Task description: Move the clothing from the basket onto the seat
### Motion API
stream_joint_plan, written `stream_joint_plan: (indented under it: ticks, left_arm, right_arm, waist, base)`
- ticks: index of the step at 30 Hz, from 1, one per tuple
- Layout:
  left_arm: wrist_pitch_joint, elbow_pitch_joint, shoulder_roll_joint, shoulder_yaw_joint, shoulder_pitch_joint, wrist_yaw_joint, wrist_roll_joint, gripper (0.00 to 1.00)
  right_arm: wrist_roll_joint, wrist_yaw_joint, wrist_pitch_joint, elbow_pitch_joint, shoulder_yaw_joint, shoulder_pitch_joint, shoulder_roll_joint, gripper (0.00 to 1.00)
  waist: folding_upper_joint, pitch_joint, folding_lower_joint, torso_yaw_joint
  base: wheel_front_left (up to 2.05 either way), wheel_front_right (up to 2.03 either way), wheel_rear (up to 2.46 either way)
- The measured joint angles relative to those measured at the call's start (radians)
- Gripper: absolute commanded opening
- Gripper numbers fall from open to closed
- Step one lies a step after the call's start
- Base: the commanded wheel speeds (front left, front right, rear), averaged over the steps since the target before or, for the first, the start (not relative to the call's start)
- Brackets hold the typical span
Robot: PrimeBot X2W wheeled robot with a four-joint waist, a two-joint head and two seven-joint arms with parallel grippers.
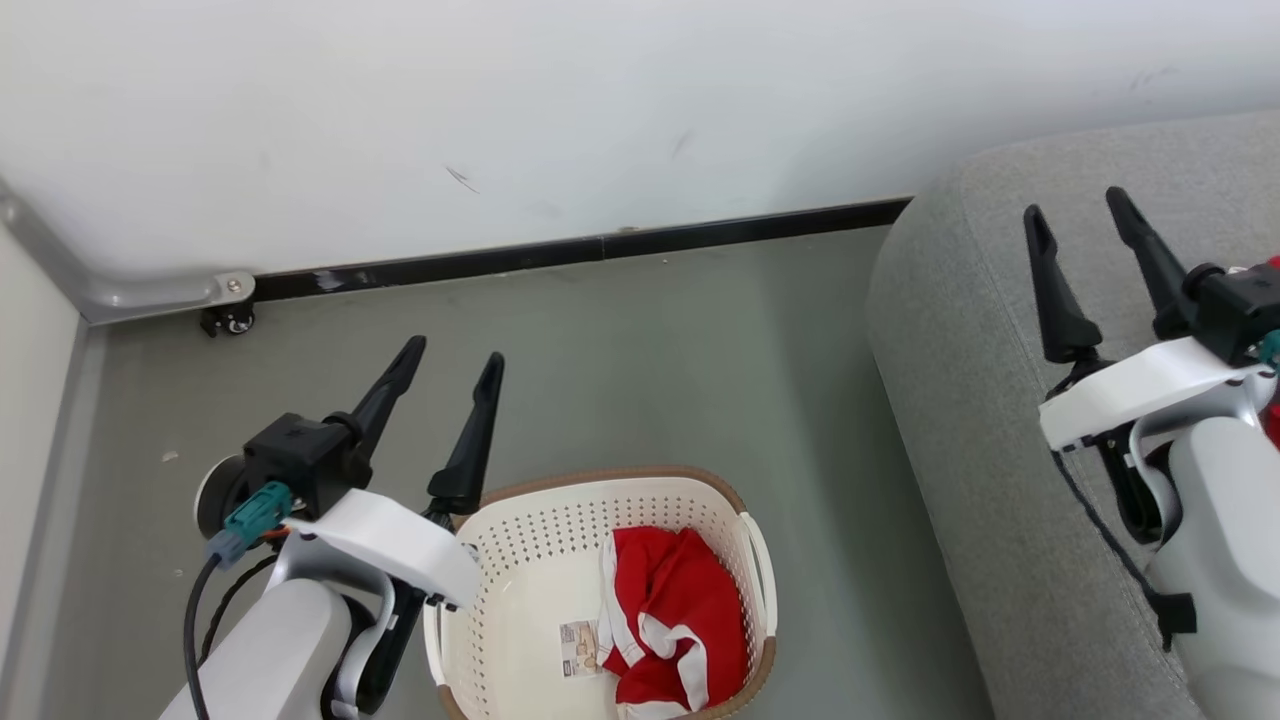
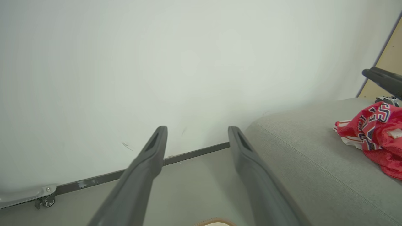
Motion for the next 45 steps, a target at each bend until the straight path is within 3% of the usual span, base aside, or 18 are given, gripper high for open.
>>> stream_joint_plan:
  ticks: [23,33,45]
  left_arm:
    - [0.000,-0.033,0.009,0.174,0.205,0.103,0.054,1.00]
    - [0.000,-0.076,-0.001,0.204,0.289,0.144,0.082,1.00]
    - [0.000,-0.129,0.006,0.245,0.360,0.155,0.117,1.00]
  right_arm:
    - [-0.056,0.000,0.028,-0.049,-0.025,0.226,0.155,1.00]
    - [-0.085,0.000,0.048,-0.102,-0.030,0.322,0.186,1.00]
    - [-0.125,0.000,0.075,-0.179,-0.077,0.435,0.202,1.00]
  waist:
    - [0.0000,-0.111,0.0000,0.042]
    - [0.0000,-0.145,0.0000,0.033]
    - [0.0000,-0.152,0.0000,0.004]
  base:
    - [0.00,0.00,0.00]
    - [0.00,0.00,0.00]
    - [0.00,0.00,0.00]
